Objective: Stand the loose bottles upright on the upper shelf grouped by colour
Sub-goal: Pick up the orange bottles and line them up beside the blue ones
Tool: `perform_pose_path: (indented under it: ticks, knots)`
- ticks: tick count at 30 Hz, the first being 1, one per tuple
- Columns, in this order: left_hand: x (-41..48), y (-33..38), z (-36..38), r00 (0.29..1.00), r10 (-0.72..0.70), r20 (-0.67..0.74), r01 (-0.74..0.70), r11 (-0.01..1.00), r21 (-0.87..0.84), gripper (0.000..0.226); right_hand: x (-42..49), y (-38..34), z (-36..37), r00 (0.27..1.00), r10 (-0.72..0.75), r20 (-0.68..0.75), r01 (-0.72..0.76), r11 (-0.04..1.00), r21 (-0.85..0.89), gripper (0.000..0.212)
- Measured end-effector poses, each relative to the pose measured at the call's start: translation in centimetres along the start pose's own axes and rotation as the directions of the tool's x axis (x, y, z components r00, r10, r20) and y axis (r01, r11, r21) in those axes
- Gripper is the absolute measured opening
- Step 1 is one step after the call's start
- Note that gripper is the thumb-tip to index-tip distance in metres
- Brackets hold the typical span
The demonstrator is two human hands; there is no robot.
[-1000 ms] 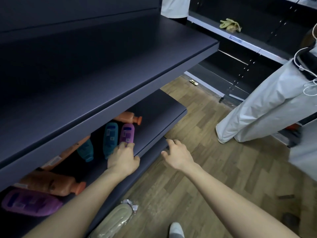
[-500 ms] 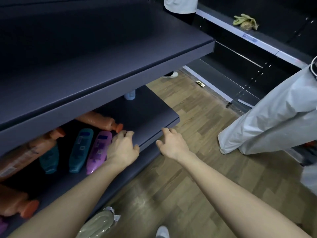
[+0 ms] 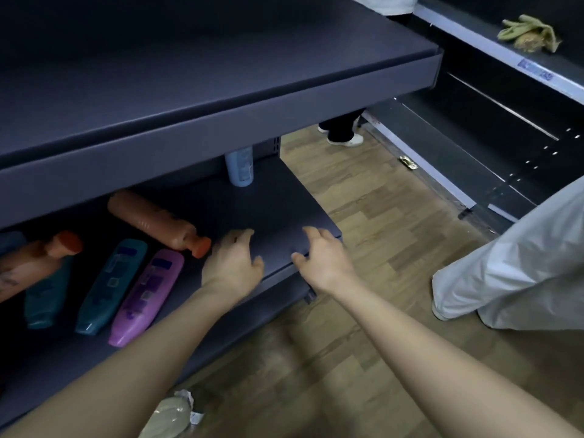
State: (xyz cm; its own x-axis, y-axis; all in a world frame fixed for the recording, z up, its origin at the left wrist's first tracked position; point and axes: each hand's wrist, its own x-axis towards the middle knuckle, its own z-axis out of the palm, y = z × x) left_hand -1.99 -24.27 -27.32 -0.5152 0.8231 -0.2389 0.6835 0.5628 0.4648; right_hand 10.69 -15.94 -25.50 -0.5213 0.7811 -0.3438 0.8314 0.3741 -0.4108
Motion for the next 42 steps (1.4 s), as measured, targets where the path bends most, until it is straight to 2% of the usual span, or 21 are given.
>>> perform_pose_path:
  ticks: [7,16,25,32,38,42]
  knots:
    - [2.4,-0.7,1.6,0.999,-0.026,-0.019,0.027,1.000,0.017,0.056,3.2,0.8,1.8,0.999,-0.048,-0.019,0.049,0.998,0.029,0.059]
    - [6.5,-2.2,4.1,0.997,0.017,-0.071,-0.018,1.000,-0.013,0.059,8.1,0.9,4.4,0.989,-0.100,-0.113,0.109,0.990,0.084,0.058]
    - [11.3,-3.4,3.8,0.988,-0.014,-0.152,0.008,0.999,-0.039,0.061,13.2,-0.5,5.6,0.975,-0.157,-0.157,0.175,0.978,0.113,0.054]
    - [14.9,-4.1,2.6,0.973,-0.060,-0.222,0.024,0.986,-0.162,0.062,17.0,-2.4,5.6,0.958,-0.205,-0.200,0.241,0.955,0.174,0.053]
    - [17.6,-4.3,1.3,0.951,-0.047,-0.307,-0.019,0.978,-0.209,0.064,20.3,-4.0,5.2,0.940,-0.262,-0.219,0.312,0.919,0.241,0.047]
    - [19.3,-4.4,0.4,0.933,-0.047,-0.358,-0.054,0.962,-0.266,0.073,22.1,-5.4,5.0,0.932,-0.258,-0.256,0.339,0.873,0.352,0.055]
